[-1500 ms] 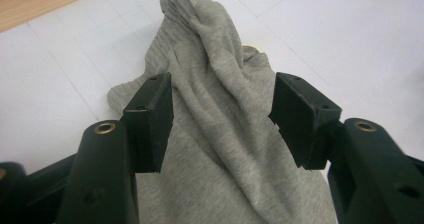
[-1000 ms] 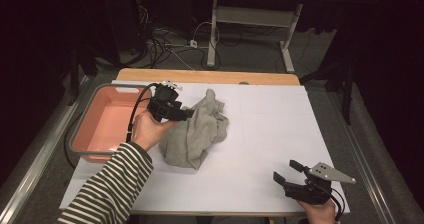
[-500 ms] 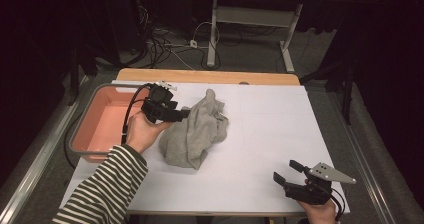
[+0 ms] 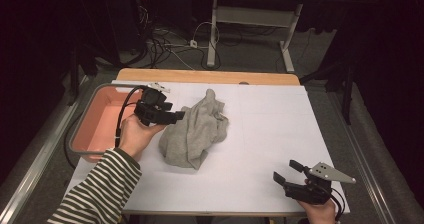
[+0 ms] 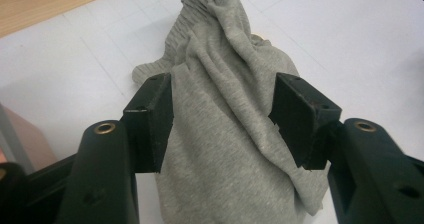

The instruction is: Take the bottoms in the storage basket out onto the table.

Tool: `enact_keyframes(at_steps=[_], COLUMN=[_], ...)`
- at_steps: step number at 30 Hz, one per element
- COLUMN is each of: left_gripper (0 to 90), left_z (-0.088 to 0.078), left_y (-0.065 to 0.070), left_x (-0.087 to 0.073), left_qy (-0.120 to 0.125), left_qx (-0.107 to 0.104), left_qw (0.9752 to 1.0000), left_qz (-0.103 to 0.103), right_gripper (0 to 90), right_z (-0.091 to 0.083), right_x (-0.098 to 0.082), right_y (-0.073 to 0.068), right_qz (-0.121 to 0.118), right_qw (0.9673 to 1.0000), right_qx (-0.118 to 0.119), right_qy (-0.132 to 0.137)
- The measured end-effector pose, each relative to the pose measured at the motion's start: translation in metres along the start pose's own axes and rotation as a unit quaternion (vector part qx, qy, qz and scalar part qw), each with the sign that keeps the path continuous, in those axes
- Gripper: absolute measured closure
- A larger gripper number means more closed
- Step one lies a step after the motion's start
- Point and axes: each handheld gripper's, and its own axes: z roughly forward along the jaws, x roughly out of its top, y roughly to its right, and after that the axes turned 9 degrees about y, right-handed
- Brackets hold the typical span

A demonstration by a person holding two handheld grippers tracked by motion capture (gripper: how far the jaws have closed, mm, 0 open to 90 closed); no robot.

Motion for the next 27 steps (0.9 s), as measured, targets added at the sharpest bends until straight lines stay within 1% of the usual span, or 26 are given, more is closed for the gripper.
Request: enact_keyframes(at_steps=[12, 27], left_gripper=[40.5, 40.0], left_z=[-0.011, -0.018], left_y=[-0.005, -0.011], left_x=[-0.008, -0.02], left_qy=[0.008, 0.014], left_qx=[0.001, 0.005], left_qw=[1.0, 0.9998], left_qz=[-0.005, -0.013], right_gripper=[21.1, 21.1], right_z=[0.0, 0.001], right_x=[0.0, 0.0], right_y=[0.0, 0.0], right_qz=[0.002, 0.0], right_qw=[1.0, 1.0], right_qx=[-0.001, -0.003], right_qy=[-0.001, -0.001])
